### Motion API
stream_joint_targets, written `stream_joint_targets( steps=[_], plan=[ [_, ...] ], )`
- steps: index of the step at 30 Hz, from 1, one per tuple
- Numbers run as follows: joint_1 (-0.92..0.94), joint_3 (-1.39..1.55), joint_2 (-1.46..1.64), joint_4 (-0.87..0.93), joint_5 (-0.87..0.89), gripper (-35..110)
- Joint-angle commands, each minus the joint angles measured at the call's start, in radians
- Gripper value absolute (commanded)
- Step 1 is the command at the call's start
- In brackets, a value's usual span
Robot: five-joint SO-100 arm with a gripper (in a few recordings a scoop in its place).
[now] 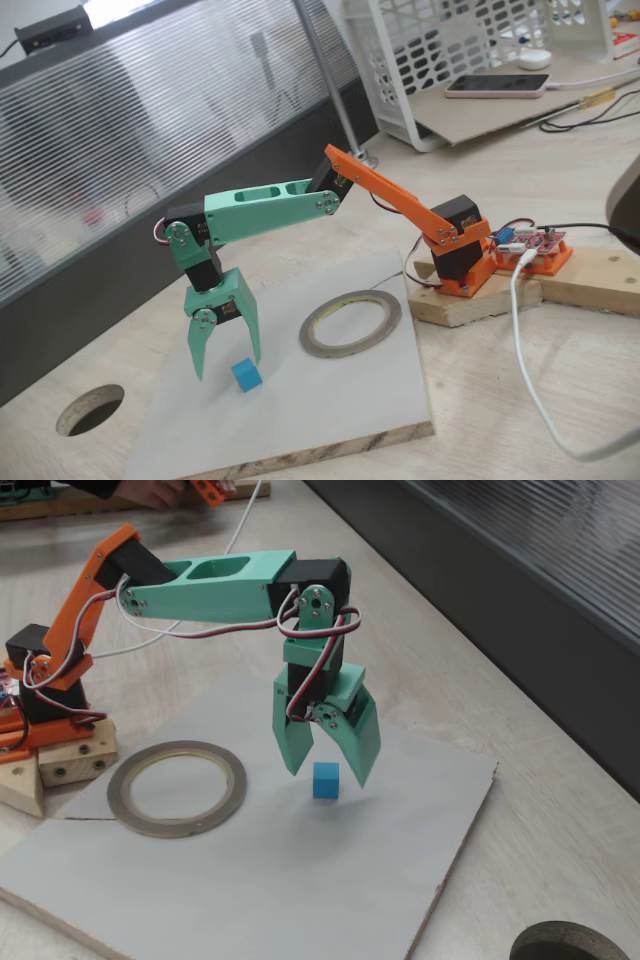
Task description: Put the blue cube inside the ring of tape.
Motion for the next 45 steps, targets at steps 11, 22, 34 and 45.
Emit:
stream_joint_targets(
  steps=[11, 22, 34, 45],
  plan=[
    [-0.014, -0.009, 0.031, 0.026, 0.002, 59],
    [-0.014, -0.011, 0.032, 0.026, 0.0, 59],
    [-0.015, -0.011, 0.032, 0.026, 0.0, 59],
    [-0.015, -0.008, 0.015, 0.015, 0.0, 59]
  ],
)
